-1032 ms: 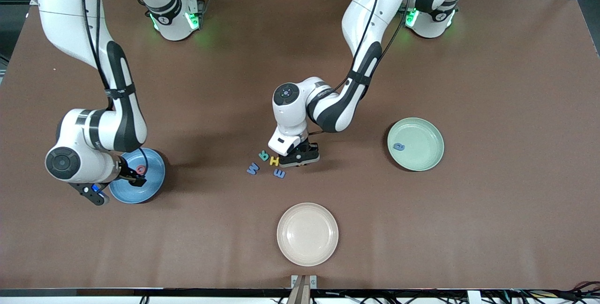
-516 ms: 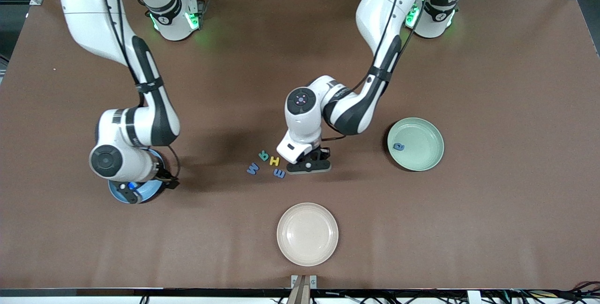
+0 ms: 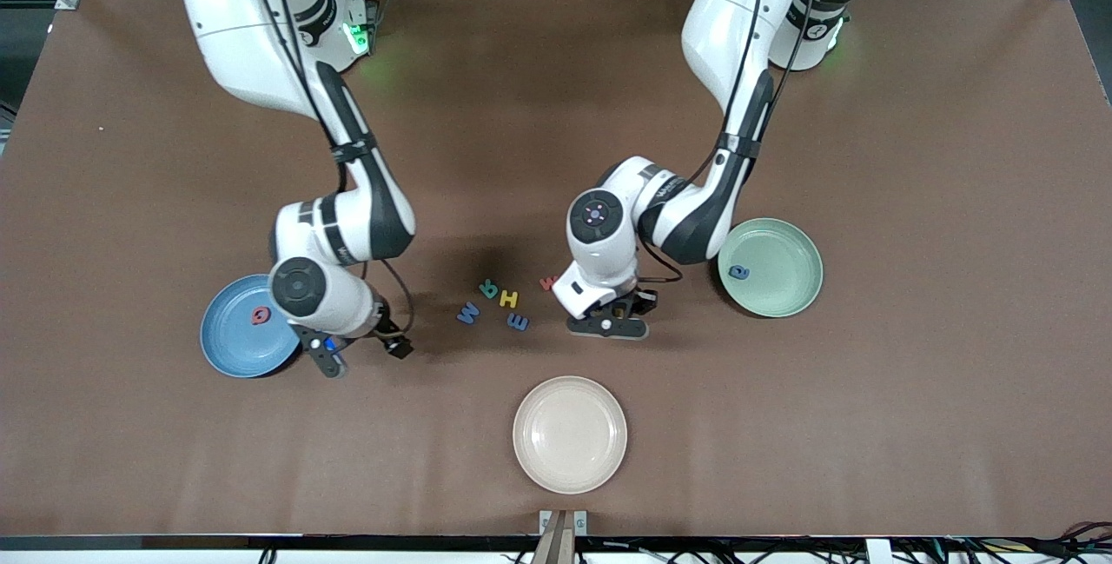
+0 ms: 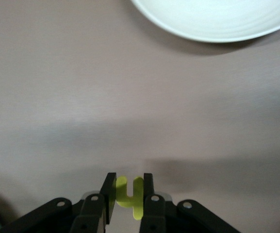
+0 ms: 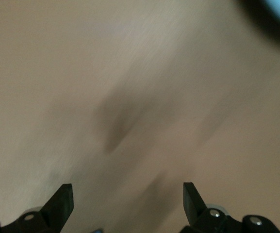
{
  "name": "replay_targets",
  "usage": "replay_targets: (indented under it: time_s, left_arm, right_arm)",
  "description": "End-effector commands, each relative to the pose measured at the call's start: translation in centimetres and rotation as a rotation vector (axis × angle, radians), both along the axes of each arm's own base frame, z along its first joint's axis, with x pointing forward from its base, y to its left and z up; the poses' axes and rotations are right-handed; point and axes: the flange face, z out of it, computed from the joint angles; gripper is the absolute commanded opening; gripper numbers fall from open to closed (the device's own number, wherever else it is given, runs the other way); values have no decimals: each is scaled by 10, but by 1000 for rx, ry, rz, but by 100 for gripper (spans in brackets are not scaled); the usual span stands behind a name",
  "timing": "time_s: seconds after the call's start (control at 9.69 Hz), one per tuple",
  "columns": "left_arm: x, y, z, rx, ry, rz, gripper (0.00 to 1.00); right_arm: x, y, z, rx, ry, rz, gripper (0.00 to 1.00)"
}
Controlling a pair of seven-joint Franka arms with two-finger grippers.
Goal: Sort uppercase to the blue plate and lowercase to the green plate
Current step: 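Carry the yellow y to the green plate while the right gripper grasps the blue W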
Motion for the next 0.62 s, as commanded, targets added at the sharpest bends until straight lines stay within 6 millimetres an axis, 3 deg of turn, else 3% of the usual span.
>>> replay_targets:
  time_s: [0.0,0.21,0.31,0.52]
  left_arm:
    - [-18,37,25,38,31,-75,0]
    - [-42,66,46,32,57,-121,0]
    - [-45,89,58,26,75,-157,0]
    - [-69,115,47,22,44,-197,0]
  right_arm:
    - [1,37,-14,3,-11,18,100]
    - [-10,65,-24,38,-13,94,100]
    - [-15,74,-30,50,-10,151,100]
    - [-20,83,-31,63,-6,233,100]
